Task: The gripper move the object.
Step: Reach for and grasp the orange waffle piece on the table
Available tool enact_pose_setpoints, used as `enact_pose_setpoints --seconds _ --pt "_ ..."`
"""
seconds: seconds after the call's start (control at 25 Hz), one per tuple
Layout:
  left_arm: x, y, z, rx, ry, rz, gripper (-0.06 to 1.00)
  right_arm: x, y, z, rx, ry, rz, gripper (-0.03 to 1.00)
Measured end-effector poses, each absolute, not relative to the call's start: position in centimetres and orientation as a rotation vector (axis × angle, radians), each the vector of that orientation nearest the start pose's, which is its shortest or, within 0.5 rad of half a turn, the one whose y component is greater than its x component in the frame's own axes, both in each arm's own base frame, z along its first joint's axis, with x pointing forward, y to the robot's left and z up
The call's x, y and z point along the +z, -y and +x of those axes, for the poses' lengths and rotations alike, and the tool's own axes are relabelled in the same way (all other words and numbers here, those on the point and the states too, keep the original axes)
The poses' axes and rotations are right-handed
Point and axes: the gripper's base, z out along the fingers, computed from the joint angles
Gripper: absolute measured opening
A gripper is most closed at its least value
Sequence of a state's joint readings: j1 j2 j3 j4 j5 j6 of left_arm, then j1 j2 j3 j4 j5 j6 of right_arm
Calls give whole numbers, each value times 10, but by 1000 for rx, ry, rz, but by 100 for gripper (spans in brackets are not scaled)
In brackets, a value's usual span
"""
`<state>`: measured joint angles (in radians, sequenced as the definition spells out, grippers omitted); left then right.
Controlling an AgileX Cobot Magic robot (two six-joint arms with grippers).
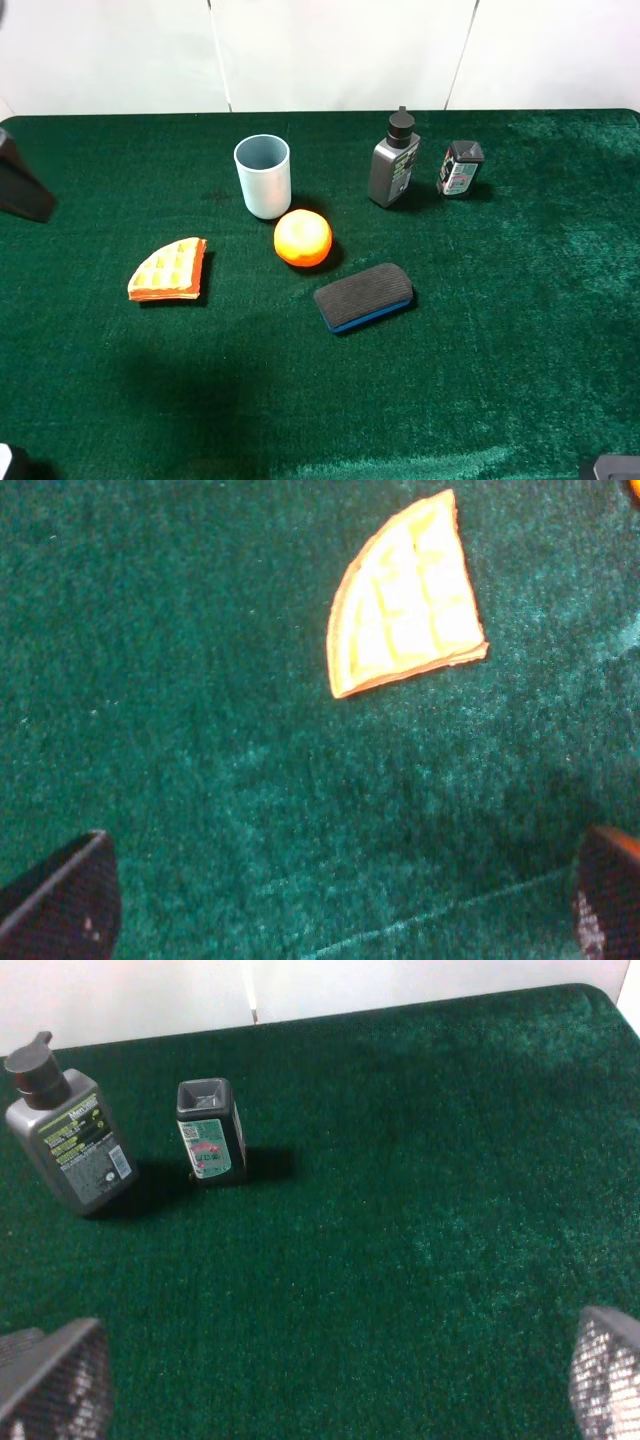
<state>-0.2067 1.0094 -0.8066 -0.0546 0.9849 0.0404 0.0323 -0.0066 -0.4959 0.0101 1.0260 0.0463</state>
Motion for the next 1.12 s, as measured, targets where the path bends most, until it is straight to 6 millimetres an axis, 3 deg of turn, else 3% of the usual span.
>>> enact_pose_setpoints --seconds 0.68,1.12 --pt "241 83 215 -144 -2780 451 89 279 -1 -4 62 -2007 14 70" --pt "198 115 232 -124 -2858 435 87 279 -1 -4 62 -2007 14 70"
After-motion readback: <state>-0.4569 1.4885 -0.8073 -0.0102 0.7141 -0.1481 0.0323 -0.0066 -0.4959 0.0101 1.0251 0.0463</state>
